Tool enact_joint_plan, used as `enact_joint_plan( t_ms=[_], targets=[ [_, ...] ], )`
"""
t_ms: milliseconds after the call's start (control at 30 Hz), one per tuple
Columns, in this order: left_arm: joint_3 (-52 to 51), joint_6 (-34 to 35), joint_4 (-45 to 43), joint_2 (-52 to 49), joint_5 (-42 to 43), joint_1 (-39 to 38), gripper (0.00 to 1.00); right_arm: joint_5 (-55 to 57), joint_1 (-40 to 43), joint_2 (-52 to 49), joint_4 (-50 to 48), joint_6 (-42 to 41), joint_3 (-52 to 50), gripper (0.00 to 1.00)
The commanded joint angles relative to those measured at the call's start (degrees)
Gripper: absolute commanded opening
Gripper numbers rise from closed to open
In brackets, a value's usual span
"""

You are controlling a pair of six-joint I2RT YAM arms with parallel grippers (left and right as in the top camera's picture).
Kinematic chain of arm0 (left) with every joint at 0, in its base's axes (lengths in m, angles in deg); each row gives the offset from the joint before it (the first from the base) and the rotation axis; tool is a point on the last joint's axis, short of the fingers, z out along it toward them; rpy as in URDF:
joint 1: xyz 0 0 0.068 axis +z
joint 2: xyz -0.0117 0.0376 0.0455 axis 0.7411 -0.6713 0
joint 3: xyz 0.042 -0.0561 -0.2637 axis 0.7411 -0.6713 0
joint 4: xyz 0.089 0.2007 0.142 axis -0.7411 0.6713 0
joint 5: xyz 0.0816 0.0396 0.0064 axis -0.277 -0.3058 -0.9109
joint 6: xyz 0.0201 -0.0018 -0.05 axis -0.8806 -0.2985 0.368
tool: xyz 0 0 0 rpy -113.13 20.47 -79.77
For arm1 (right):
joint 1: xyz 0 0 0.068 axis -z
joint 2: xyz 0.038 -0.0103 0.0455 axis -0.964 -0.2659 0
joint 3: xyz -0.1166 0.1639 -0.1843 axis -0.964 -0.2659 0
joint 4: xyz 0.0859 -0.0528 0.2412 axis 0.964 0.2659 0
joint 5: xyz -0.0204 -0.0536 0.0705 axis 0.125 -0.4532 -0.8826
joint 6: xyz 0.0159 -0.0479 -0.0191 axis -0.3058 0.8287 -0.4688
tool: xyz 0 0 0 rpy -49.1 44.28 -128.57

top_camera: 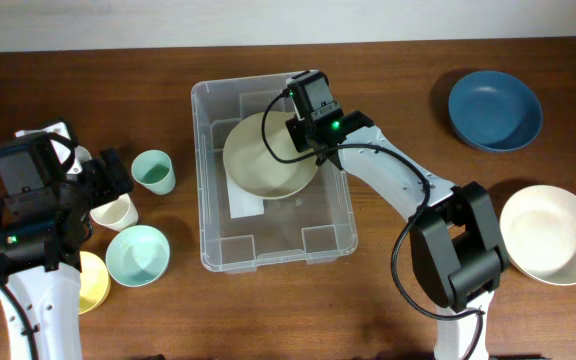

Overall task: Pack container
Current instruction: 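Carry the cream bowl with the right gripper into the container, then move the right gripper to the blue bowl and grasp its rim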

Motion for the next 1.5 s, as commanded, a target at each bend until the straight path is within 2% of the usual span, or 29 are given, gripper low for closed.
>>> enact_joint_plan(
  t_ms=[0,33,167,300,367,500,567,700,900,1100,1267,1467],
  targets=[
    [1.2,0.68,0.09,-0.35,0.81,0.26,0.95,1.7,-0.22,1.6,0.33,-0.22,0.74,0.24],
    [1.22,0.68,0.09,-0.35,0.81,0.26,0.95,1.7,-0.31,2.25,0.52,-0.22,0.79,0.27],
    [1.22,0.68,0.09,-0.35,0.81,0.26,0.95,1.49,-0.26,8.22,3.1,-0.2,2.01,0.5],
    [1.22,0.68,0.09,-0.35,0.81,0.26,0.95,1.51,3.91,17.38,7.45,-0.24,3.93,0.53],
    [1.2,0.68,0.09,-0.35,0.81,0.26,0.95,1.55,7.74,20.09,9.09,-0.17,3.93,0.59],
    [1.22,0.68,0.09,-0.35,0.83,0.26,0.95,1.53,16.41,20.28,14.51,3.93,3.93,0.69],
    [1.2,0.68,0.2,-0.35,0.83,0.26,0.95,1.49,21.16,18.53,17.33,6.88,3.91,0.79],
    [1.2,0.7,0.35,-0.35,0.83,0.26,0.95,1.38,27.93,13.64,20.57,12.15,3.89,0.87],
    [1.2,0.7,0.5,-0.35,0.81,0.26,0.95,1.4,32.61,5.46,21.79,16.37,3.89,0.9],
    [1.2,0.68,0.52,-0.35,0.81,0.26,0.95,4.55,34.16,-1.01,17.92,16.44,3.89,0.9],
    [1.2,0.68,0.5,-0.35,0.83,0.26,0.95,4.79,35.39,-6.34,15.06,19.96,3.89,0.9],
    [1.2,0.68,0.5,-0.35,0.83,0.26,0.96,7.13,37.33,-9.55,10.14,19.93,3.89,0.86]
  ],
)
